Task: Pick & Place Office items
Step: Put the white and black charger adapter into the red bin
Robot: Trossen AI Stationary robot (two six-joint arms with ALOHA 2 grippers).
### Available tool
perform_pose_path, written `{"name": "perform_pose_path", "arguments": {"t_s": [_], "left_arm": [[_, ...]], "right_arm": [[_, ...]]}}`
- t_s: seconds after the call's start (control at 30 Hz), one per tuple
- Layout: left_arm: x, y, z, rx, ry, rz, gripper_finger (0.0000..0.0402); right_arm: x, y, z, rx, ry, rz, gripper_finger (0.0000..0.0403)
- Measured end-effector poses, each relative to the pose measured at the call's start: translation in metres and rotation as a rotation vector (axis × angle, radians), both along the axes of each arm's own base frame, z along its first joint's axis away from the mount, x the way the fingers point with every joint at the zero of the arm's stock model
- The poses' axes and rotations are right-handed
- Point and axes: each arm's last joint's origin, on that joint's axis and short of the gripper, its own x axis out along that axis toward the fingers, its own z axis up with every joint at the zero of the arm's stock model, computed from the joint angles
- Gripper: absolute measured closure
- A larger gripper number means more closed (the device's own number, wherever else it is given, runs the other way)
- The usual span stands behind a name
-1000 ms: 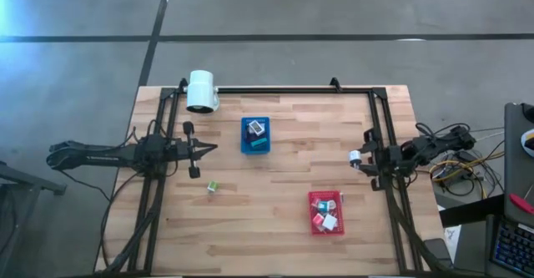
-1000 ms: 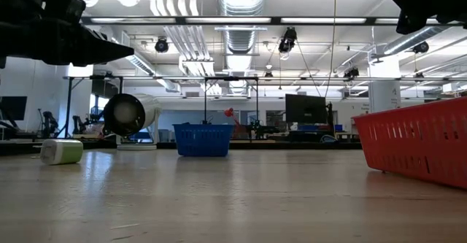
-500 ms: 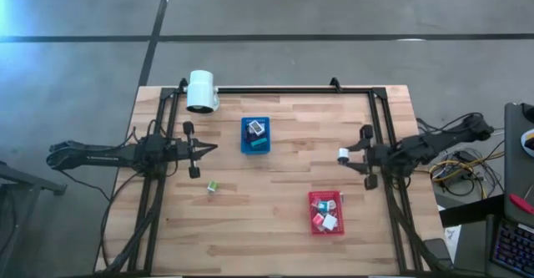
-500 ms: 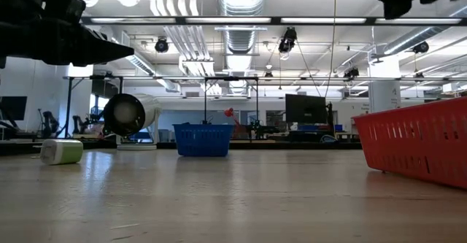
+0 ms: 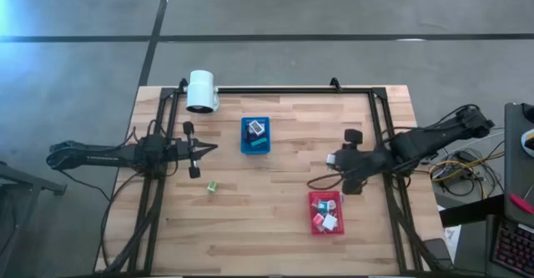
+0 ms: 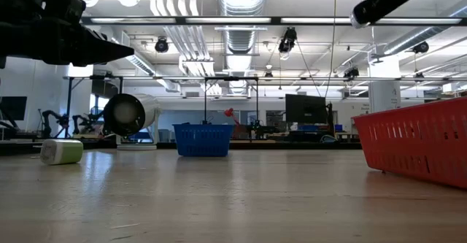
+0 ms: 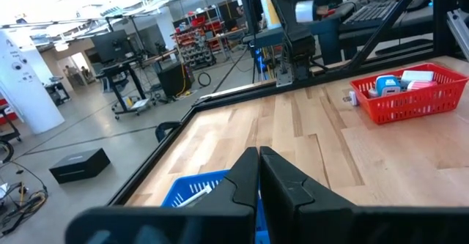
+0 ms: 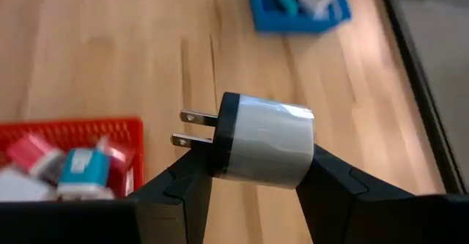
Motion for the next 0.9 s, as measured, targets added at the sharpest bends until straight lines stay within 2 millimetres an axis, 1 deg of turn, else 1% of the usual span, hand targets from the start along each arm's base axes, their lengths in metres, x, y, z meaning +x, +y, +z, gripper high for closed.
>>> {"name": "perform_pose_path", "arguments": {"t_s": [0.17, 0.43, 0.73, 0.9], "left_arm": [[0.0, 0.0, 0.0, -0.003, -0.001, 0.0, 0.0385], [0.0, 0.0, 0.0, -0.01, -0.002, 0.001, 0.0385], [0.0, 0.0, 0.0, -0.018, -0.003, 0.001, 0.0385], [0.0, 0.0, 0.0, -0.018, -0.003, 0.001, 0.0385]], "right_arm": [[0.024, 0.012, -0.001, 0.02, 0.188, 0.0, 0.0246], [0.062, 0.035, -0.023, 0.115, 0.415, 0.097, 0.0246], [0.101, 0.054, -0.047, 0.146, 0.541, 0.156, 0.0245], [0.113, 0.06, -0.063, 0.154, 0.614, 0.17, 0.0247]]}}
